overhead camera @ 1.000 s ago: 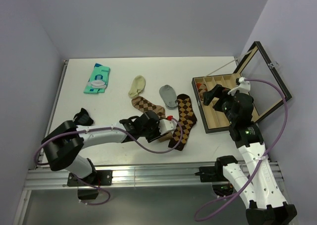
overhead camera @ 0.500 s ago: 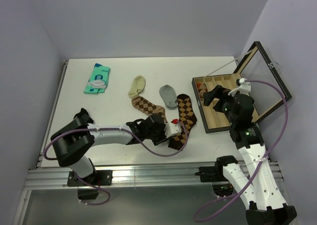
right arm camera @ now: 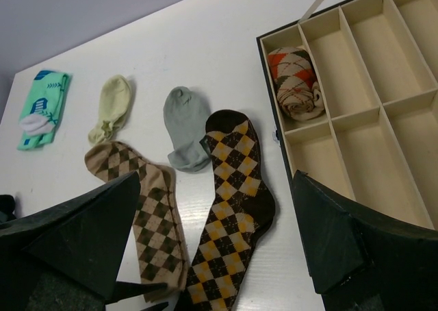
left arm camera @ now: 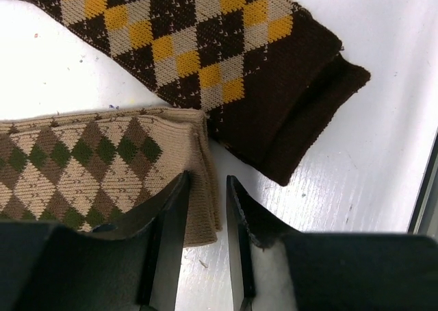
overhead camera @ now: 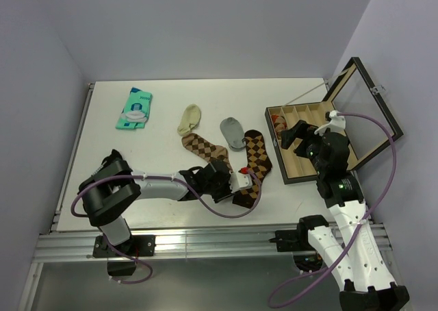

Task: Roll the socks
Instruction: Adjust the sock at the center of the board.

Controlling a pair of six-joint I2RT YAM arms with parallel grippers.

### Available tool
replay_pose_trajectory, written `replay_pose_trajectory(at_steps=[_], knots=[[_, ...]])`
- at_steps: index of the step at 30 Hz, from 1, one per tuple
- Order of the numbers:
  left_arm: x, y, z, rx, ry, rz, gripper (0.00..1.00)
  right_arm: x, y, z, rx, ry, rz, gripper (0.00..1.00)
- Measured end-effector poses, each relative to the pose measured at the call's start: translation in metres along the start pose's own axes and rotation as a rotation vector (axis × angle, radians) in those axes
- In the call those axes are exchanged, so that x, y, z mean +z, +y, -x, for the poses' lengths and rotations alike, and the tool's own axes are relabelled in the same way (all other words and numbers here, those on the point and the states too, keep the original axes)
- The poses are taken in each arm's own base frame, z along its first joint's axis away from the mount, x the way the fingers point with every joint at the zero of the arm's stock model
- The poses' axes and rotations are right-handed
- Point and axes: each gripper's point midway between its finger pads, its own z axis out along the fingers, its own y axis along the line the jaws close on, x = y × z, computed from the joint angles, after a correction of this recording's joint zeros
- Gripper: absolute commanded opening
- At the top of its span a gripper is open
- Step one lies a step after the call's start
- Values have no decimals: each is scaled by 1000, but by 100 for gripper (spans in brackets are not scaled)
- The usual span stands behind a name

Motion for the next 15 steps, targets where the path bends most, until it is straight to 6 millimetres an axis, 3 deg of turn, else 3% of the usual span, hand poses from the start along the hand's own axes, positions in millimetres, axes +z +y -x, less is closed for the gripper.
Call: replay_pose_trajectory(at_steps=[15], knots=[[-3,10,-7,19,-15,80,37,-5,0,2,-4,-11,5,99]])
